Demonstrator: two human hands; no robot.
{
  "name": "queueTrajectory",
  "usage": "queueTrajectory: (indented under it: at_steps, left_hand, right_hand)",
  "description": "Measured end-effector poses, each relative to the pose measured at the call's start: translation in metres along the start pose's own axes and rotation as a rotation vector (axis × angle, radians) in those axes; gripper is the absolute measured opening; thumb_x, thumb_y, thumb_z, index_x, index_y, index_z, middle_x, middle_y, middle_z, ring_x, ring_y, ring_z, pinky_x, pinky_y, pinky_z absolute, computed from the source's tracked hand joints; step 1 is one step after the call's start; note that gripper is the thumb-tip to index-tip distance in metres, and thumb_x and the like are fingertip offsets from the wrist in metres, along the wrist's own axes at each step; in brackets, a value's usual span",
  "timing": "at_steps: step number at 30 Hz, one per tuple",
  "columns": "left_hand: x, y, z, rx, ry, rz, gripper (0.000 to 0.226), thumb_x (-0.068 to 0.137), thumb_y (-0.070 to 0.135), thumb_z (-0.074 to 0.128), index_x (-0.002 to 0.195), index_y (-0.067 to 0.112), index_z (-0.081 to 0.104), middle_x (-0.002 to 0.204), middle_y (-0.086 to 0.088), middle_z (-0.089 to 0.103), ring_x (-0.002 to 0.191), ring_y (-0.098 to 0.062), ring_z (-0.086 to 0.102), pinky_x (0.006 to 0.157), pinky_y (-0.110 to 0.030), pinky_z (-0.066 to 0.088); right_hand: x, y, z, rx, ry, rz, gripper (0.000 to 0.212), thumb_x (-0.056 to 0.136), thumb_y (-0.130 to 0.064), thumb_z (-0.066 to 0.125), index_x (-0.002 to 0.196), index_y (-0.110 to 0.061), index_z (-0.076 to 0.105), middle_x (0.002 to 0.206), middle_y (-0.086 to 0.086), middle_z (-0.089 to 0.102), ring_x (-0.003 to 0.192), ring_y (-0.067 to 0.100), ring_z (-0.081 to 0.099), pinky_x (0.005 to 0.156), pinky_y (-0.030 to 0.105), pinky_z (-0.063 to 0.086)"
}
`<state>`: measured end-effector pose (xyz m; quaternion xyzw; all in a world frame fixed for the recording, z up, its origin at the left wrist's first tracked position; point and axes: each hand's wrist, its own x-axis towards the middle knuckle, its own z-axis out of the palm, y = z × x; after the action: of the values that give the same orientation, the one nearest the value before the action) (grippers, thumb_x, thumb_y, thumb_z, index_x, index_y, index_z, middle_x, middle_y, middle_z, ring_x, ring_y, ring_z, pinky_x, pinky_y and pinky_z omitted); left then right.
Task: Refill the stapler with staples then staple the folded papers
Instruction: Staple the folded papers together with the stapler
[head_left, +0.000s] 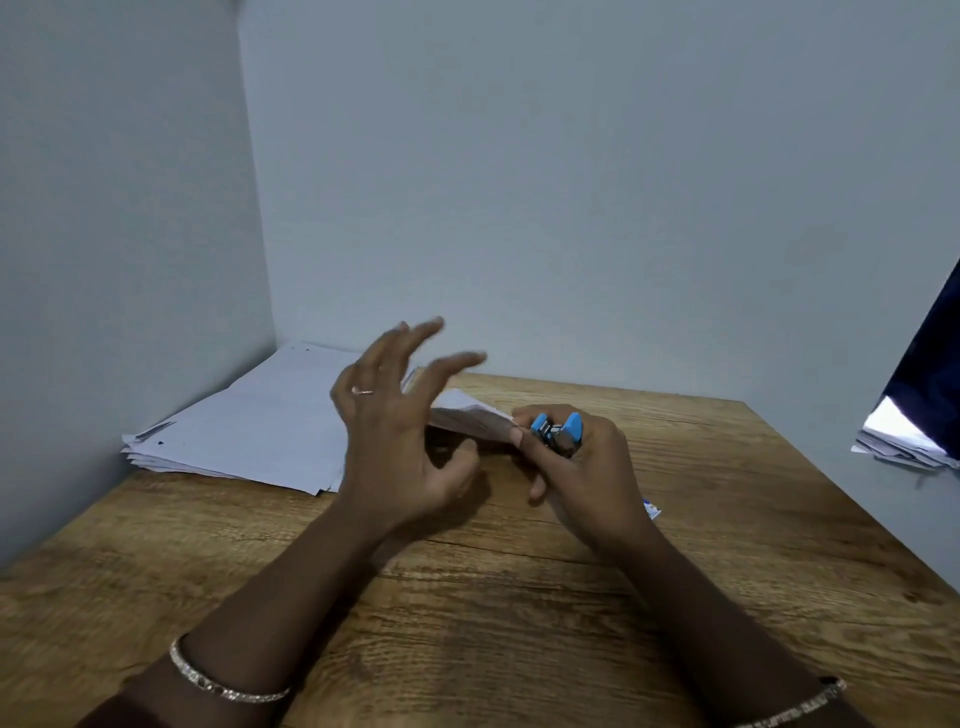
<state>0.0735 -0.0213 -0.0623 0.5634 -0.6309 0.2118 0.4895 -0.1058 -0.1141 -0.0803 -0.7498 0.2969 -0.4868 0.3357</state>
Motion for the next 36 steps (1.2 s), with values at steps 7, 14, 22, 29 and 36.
queueTrajectory:
  at_steps: [7,14,22,29,36]
  left_hand:
    - [-0.007,-0.006,0.015,-0.362,-0.221,-0.361,0.029,0.093,0.044,0.063,0.086,0.018,0.072,0.079,0.002,0.073,0.083,-0.021,0.067,0.079,-0.045,0.053]
    - [-0.003,-0.009,0.02,-0.726,-0.274,-0.59,0.018,0.1,0.026,0.059,0.107,0.017,0.073,0.101,-0.005,0.079,0.096,-0.025,0.075,0.091,-0.053,0.057]
    - [-0.002,-0.015,0.026,-0.817,-0.246,-0.717,0.024,0.105,0.02,0.051,0.113,0.032,0.07,0.102,-0.017,0.077,0.096,-0.034,0.074,0.08,-0.041,0.058]
    - [-0.004,-0.007,0.016,-0.475,-0.192,-0.373,0.022,0.102,0.025,0.05,0.106,0.016,0.07,0.094,-0.003,0.076,0.089,-0.019,0.07,0.078,-0.044,0.055]
    - [-0.003,0.008,-0.006,-0.12,0.112,-0.131,0.028,0.098,0.008,0.05,0.116,0.016,0.069,0.091,0.001,0.075,0.075,-0.022,0.066,0.065,-0.038,0.052]
  right_hand:
    - [0.003,0.005,0.003,0.212,-0.116,0.162,0.008,0.089,-0.027,0.074,0.092,-0.02,0.074,0.07,0.019,0.073,0.042,0.025,0.062,0.052,0.029,0.048]
    - [0.003,0.004,0.001,0.433,-0.111,0.315,0.015,0.091,-0.011,0.071,0.103,-0.02,0.075,0.05,0.012,0.059,0.03,0.009,0.045,0.034,0.015,0.033]
    - [0.004,0.006,0.003,0.458,-0.096,0.351,0.015,0.09,-0.012,0.073,0.101,-0.022,0.075,0.051,0.013,0.06,0.029,0.009,0.04,0.034,0.016,0.031]
    - [0.002,0.002,0.003,0.371,-0.053,0.283,0.007,0.088,-0.019,0.076,0.094,-0.021,0.074,0.065,0.015,0.072,0.045,0.018,0.063,0.04,0.024,0.047]
    - [-0.005,-0.026,-0.015,-0.056,0.168,0.125,0.043,0.082,-0.054,0.064,0.115,-0.032,0.05,0.113,-0.006,0.058,0.098,0.01,0.06,0.071,0.023,0.047]
